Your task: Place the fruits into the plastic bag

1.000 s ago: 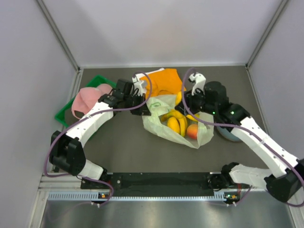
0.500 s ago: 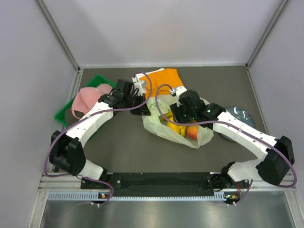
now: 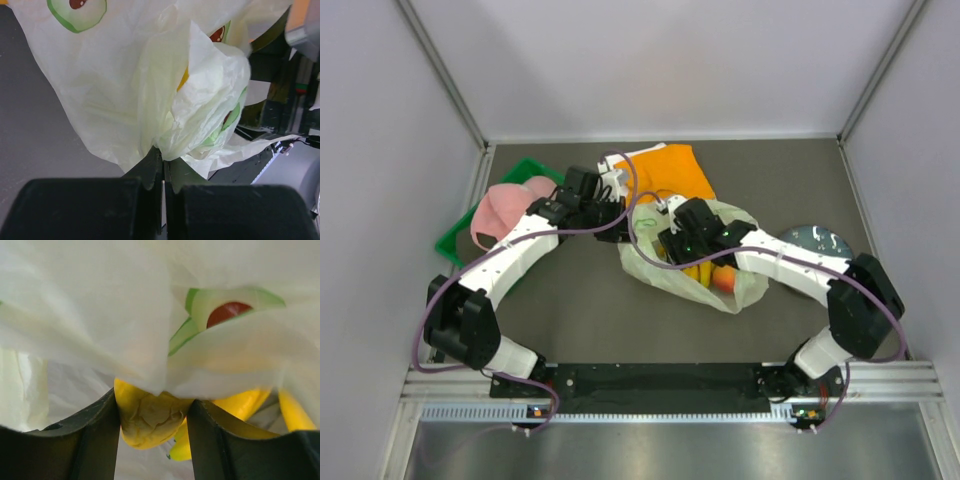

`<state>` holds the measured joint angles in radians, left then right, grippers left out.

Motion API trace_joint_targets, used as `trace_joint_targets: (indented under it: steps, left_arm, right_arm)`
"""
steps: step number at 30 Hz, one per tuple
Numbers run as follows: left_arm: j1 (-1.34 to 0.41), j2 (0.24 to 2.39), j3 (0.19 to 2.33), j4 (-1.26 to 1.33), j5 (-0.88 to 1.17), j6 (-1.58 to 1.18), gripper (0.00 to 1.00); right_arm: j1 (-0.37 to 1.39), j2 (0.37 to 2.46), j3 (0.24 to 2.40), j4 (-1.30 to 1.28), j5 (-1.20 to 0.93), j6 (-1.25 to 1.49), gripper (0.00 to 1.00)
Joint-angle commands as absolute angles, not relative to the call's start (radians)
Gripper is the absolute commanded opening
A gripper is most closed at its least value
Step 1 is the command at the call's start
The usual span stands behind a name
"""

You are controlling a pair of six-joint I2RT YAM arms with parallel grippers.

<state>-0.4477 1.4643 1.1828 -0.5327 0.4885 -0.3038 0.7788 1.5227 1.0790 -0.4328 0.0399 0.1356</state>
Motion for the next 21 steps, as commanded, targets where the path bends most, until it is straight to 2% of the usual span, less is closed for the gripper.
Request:
trace_joint_targets:
  steps: [1, 9, 13, 17, 21]
  left_arm:
    - [-0.453, 1.439, 1.223, -0.526, 0.494, -0.284, 0.00]
    - [-0.453, 1.437, 1.223, -0.526, 0.497, -0.282, 0.00]
    - [-0.453, 1.439, 1.221, -0.526, 0.500, -0.284, 0.00]
    - [-0.453, 1.437, 1.223, -0.526, 0.502, -0.285, 0.00]
    - [-0.451, 1.437, 1.223, -0.525, 0.502, -0.285, 0.00]
  right_arm:
    - [0.795, 1.575, 1.095, -0.322, -0.043, 0.156, 0.00]
    - [0.807, 1.669, 1.132, -0.344, -0.009, 0.158, 0.00]
    - [0.807, 1.671, 1.127, -0.327, -0.006, 0.169, 0.13]
    - [0.810, 1.663, 1.127, -0.313, -0.014, 0.172, 0.34]
    - [0.810, 1.649, 1.120, -0.299, -0.014, 0.173, 0.42]
